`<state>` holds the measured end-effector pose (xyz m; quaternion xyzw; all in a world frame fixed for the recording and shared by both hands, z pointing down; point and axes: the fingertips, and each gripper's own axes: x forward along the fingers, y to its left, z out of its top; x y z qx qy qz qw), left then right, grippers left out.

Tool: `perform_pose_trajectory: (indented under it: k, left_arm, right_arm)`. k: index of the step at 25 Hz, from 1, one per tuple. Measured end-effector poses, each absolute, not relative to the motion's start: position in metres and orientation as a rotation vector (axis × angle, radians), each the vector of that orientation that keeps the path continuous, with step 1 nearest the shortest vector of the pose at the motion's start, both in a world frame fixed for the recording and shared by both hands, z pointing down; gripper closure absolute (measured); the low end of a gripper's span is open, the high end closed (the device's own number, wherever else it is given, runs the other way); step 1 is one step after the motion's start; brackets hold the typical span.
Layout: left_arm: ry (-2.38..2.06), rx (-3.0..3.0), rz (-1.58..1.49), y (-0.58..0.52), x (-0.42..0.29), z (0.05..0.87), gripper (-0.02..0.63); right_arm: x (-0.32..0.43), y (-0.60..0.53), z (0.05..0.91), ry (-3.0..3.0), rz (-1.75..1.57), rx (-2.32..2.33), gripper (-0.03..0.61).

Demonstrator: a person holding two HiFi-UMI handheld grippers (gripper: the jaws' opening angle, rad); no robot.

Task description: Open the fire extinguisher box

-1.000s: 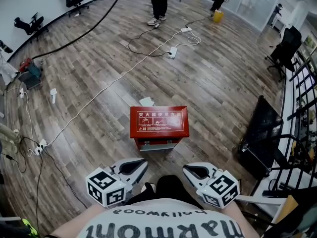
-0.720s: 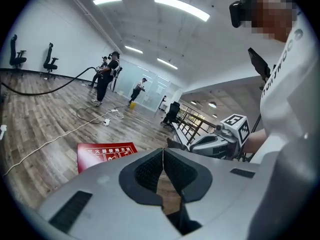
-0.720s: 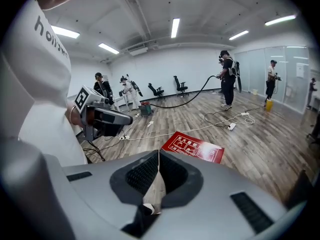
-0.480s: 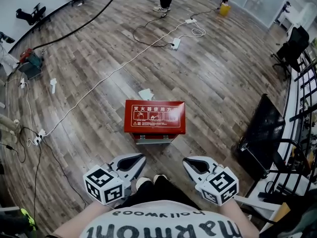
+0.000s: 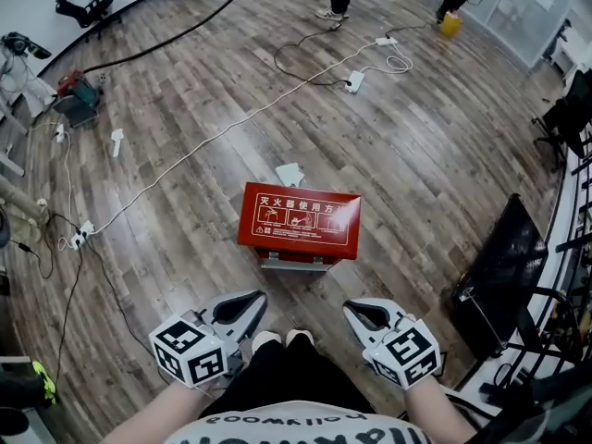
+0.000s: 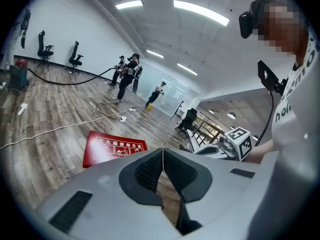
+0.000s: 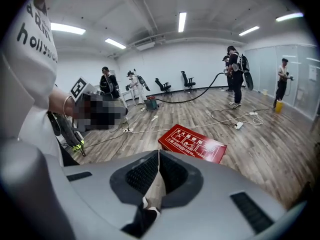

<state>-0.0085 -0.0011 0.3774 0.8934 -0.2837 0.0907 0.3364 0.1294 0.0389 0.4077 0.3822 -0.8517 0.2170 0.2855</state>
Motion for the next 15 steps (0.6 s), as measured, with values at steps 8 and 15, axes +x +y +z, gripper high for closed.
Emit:
perform_pose_trajectory:
  k: [8,15]
  left_arm:
    - [-0.835,2.29,0.172,-0.004,-0.027,0.398,0.603]
    - [-0.789,2.252,0.099,0.011,-0.045,0.421,0.603]
  right_arm:
    - [0.145,-0.001,0.442,-2.193,0.264,1.026,0.568]
    - [0.115,0.008,0.476,-2.161,0.174,1.048,0.569]
